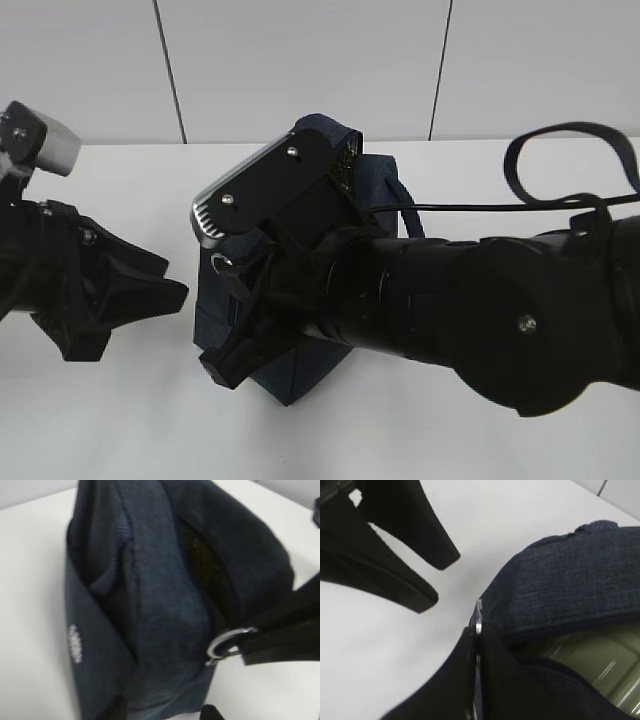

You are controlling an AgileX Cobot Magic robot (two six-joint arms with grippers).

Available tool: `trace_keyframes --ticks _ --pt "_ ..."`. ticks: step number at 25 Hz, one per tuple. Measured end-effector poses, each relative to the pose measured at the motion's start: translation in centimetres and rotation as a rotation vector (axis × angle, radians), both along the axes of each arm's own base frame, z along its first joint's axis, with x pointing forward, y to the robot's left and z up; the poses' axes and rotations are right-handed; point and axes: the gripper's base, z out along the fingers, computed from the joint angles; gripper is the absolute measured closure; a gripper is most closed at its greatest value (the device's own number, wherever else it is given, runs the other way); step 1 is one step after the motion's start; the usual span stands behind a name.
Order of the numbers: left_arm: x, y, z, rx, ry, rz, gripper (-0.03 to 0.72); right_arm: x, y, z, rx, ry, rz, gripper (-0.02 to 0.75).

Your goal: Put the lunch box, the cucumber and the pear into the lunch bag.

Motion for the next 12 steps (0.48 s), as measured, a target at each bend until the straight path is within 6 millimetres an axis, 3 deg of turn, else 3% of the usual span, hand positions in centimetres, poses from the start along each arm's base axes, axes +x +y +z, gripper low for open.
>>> trace_keyframes --ticks 6,12 --pt "0.9 -0.3 -2.3 -0.002 0.024 -0.078 0.412 0.0 0.0 0.1 0.004 0.002 -0.003 0.738" --pt "1.8 -0.6 -2.8 -0.035 -0.018 -0.068 0.412 0.0 -0.1 0.1 0.014 0.014 -0.014 0.738"
